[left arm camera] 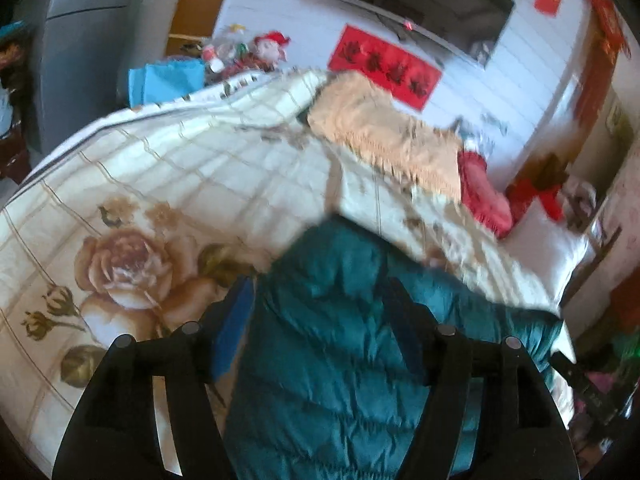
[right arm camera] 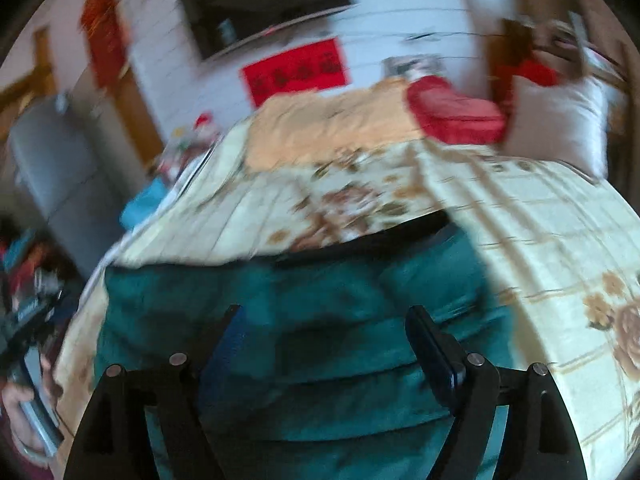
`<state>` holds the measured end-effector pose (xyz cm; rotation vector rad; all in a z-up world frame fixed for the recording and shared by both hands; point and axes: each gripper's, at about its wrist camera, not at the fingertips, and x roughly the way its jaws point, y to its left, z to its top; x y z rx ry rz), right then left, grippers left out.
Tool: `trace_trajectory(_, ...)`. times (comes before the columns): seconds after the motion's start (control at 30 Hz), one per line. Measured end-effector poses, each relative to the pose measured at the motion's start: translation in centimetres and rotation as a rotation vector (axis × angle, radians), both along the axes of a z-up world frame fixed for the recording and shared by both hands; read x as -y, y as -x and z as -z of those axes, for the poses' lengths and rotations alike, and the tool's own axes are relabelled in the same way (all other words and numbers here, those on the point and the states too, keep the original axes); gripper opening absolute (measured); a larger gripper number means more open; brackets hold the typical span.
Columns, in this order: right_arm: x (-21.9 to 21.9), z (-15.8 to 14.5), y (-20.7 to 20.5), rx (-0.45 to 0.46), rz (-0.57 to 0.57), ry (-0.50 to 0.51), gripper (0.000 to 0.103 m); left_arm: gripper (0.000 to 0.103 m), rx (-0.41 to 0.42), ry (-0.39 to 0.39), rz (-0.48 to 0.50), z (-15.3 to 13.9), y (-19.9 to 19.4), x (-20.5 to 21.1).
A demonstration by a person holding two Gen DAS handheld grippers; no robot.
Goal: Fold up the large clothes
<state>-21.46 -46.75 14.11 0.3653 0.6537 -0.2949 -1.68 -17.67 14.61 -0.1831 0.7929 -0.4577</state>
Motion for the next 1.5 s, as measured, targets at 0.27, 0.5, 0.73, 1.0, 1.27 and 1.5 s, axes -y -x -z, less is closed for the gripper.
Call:
trace_trajectory(0.27, -3.8, 4.8, -7.6, -0.168, -0.049, 0.117, 0.08, 0.067, -0.09, -0.219, -0.014, 5.5, -2.4, 4.5)
trace_trajectory(0.5, -1.7, 8.3, -10.9, -0.262, 0.002, 0.101, 0.082, 0.083, -0.163, -0.224, -0.027, 7.9, -5.5, 4.9)
trace_trajectory(0.73, -1.3, 9.0, -11.4, -0.268, 0.014, 0.079, 0.084, 0.083, -0.124, -0.261, -0.028, 8.1, -5.0, 5.5)
trace_trajectory(1.0, -1.2, 4.0, -6.0, -0.156, 0.014, 0.087, 0.084, 0.083, -0.091, -0.277, -0.026, 6.4, -4.0, 5.0)
trace_trajectory(1.27, 4.3, 3.8, -3.1, -0.221, 0.136, 0.155, 0.084, 0.083, 0.005, -0.249, 0.032, 3.1, -1.1, 6.1)
trace_trajectory(1.5, 6.6, 7.1, -2.9, -0.279, 0.178, 0.125, 0.084, 0.083, -0.019, -0.337, 0.062, 5.2, -1.6, 8.7)
